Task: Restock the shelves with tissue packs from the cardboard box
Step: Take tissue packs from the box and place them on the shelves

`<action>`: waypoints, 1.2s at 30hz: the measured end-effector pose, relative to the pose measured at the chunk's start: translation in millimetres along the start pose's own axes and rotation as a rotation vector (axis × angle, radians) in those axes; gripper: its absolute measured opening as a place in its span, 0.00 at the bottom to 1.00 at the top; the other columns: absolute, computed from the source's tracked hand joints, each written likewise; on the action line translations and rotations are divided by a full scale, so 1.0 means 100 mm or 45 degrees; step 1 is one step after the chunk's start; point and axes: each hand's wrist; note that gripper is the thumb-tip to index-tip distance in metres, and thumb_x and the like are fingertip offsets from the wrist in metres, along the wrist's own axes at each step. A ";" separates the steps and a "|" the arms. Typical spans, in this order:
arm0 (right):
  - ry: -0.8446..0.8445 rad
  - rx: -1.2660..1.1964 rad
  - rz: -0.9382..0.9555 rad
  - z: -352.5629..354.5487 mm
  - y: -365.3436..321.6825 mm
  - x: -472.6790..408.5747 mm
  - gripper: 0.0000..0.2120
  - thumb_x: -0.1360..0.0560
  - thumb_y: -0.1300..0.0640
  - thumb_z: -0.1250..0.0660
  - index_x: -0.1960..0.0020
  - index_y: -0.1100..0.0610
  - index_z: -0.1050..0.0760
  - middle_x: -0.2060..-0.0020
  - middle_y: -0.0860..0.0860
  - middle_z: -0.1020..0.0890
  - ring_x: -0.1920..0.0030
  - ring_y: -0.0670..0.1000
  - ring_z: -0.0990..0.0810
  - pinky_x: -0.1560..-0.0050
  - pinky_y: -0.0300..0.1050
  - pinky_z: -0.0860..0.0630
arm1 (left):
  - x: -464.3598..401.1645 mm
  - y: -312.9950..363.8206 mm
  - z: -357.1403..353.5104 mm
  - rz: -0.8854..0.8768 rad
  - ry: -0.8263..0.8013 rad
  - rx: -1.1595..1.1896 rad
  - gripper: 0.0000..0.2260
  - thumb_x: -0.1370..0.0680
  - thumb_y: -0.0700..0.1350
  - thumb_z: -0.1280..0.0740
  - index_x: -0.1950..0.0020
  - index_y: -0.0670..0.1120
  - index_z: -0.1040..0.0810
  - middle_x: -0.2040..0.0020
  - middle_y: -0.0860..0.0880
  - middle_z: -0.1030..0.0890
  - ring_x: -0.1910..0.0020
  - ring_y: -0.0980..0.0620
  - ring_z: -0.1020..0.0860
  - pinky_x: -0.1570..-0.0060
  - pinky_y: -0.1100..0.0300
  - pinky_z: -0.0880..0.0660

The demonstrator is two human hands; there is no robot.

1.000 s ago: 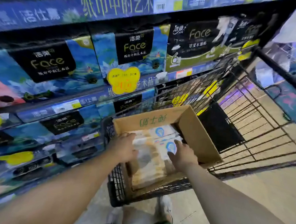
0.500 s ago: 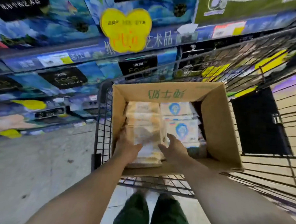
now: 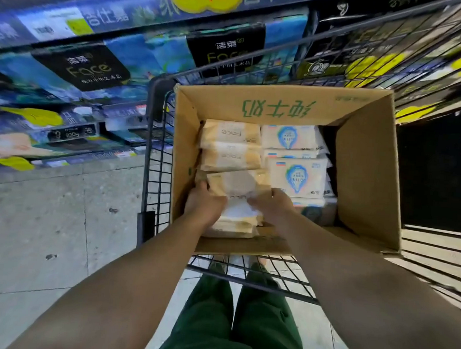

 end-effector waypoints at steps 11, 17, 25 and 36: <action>0.185 -0.379 0.222 0.10 -0.19 -0.02 0.18 0.27 0.42 0.31 0.48 0.55 0.29 0.59 0.47 0.23 0.56 0.50 0.24 0.58 0.43 0.30 | -0.06 0.32 0.03 -0.379 0.319 0.021 0.27 0.23 0.48 0.34 0.26 0.49 0.39 0.30 0.47 0.35 0.31 0.45 0.33 0.34 0.48 0.32; 0.319 -0.495 0.358 0.20 -0.61 -0.24 0.16 0.26 0.44 0.32 0.48 0.53 0.29 0.59 0.46 0.23 0.58 0.48 0.24 0.59 0.42 0.28 | -0.36 0.75 0.21 -0.251 0.313 -0.063 0.31 0.22 0.54 0.37 0.23 0.57 0.49 0.27 0.44 0.38 0.30 0.40 0.34 0.32 0.42 0.33; 0.058 -0.501 0.229 0.29 -0.83 -0.68 0.18 0.24 0.50 0.35 0.37 0.55 0.29 0.48 0.52 0.22 0.52 0.51 0.24 0.56 0.44 0.29 | -0.76 0.91 0.22 -0.111 0.208 -0.135 0.30 0.20 0.52 0.39 0.22 0.57 0.51 0.29 0.44 0.31 0.34 0.40 0.29 0.38 0.49 0.30; -0.004 -0.738 0.099 0.44 -0.51 -0.52 0.14 0.29 0.55 0.26 0.46 0.56 0.23 0.54 0.52 0.19 0.51 0.52 0.21 0.46 0.48 0.20 | -0.51 0.79 0.28 0.046 0.053 0.169 0.31 0.26 0.55 0.29 0.29 0.41 0.33 0.35 0.47 0.26 0.39 0.45 0.25 0.44 0.54 0.26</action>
Point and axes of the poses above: each hand's wrist, its own x-axis away from the middle knuckle, its own z-axis out of the back of the hand, y = z × x
